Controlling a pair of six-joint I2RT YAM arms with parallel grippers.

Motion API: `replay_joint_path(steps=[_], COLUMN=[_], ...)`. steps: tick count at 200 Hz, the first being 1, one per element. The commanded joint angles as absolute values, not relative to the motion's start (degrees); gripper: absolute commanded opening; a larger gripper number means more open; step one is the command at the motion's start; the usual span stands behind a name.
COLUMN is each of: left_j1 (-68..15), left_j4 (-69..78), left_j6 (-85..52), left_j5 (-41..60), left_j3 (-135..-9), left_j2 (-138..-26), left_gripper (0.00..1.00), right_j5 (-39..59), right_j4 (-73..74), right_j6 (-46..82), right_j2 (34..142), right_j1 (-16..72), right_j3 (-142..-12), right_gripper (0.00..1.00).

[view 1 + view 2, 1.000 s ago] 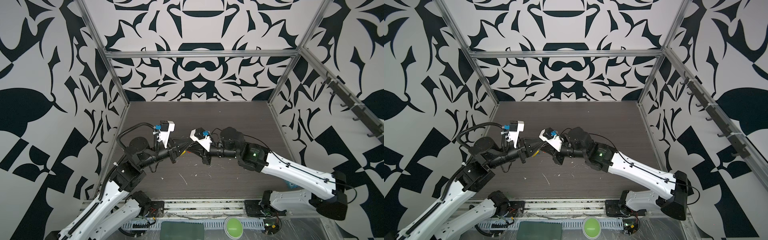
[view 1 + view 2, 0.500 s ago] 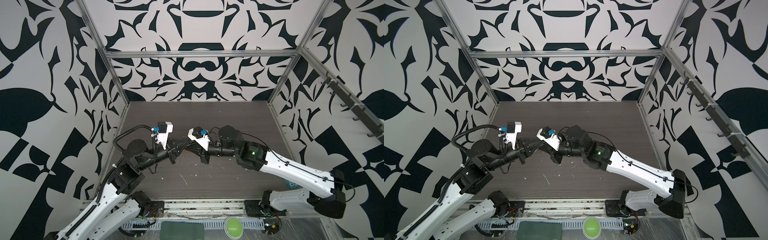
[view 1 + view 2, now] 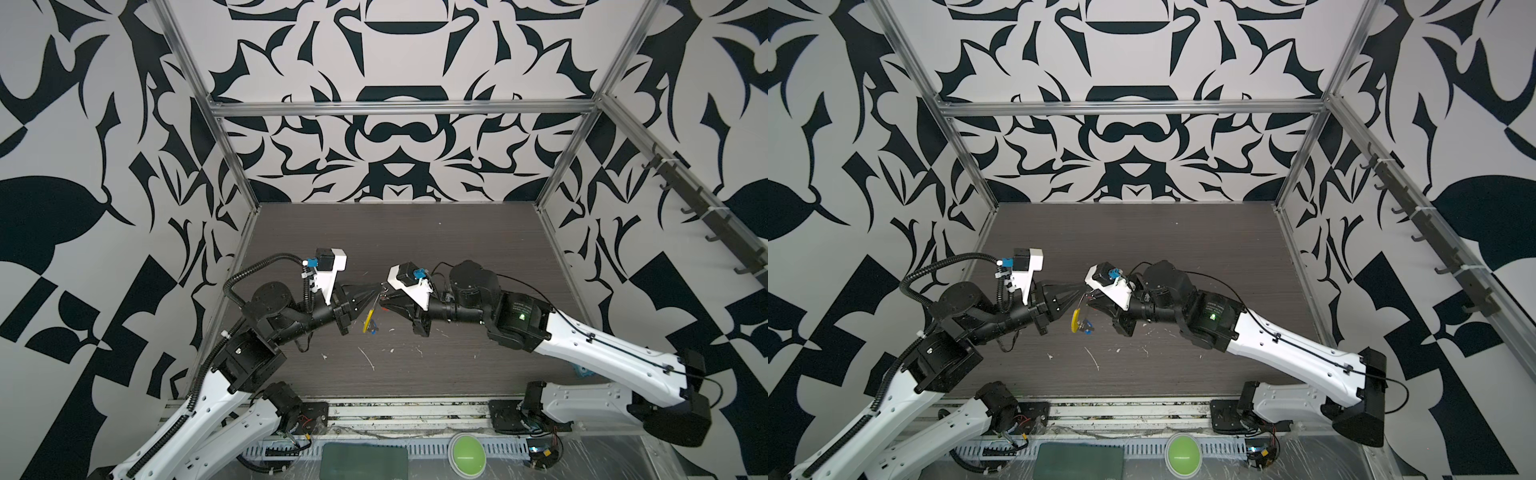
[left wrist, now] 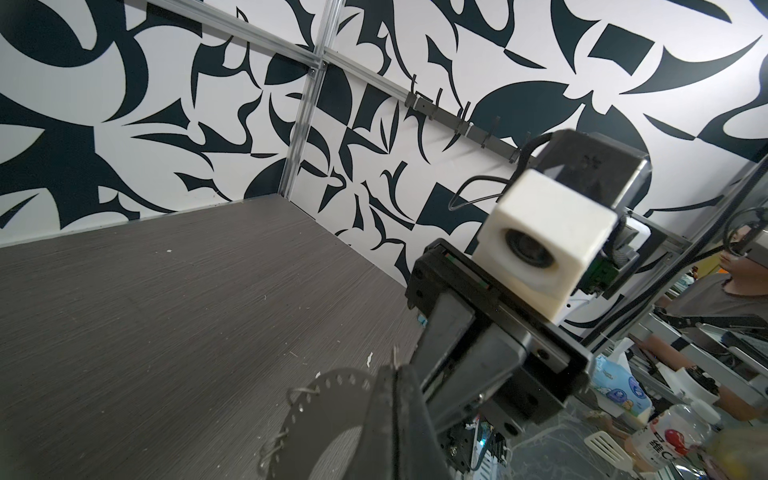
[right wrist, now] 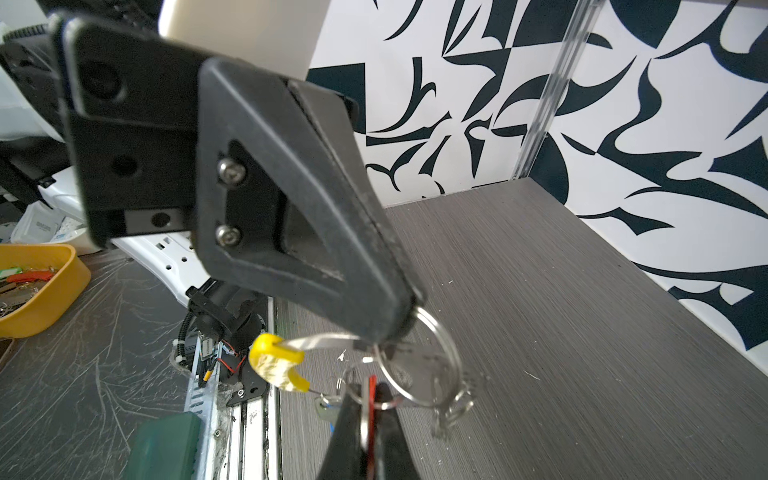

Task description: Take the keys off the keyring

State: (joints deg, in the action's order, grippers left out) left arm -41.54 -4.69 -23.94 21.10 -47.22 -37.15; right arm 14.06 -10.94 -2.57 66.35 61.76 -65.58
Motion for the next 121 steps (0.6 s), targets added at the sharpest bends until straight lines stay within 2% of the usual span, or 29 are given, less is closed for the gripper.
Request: replay_joint_path(steps=[1, 121], left_j1=[-41.48, -41.48], left_j4=[-4.38, -5.42], left_j6=[-23.12, -22.84], left_j5=[21.11, 20.92], left_j3=[-49.12, -49.39], left_j2=[-36.53, -35.05], left_gripper=[0.0, 0.0], right_j5=[13.83, 11.07], right_j4=[-9.32, -9.04], right_j6=[-2.37, -1.67], right_j2=[64.13, 59.97], right_j1=[62.58, 62.02], right_j3=[-64.73, -60.69], right_gripper=[0.0, 0.0])
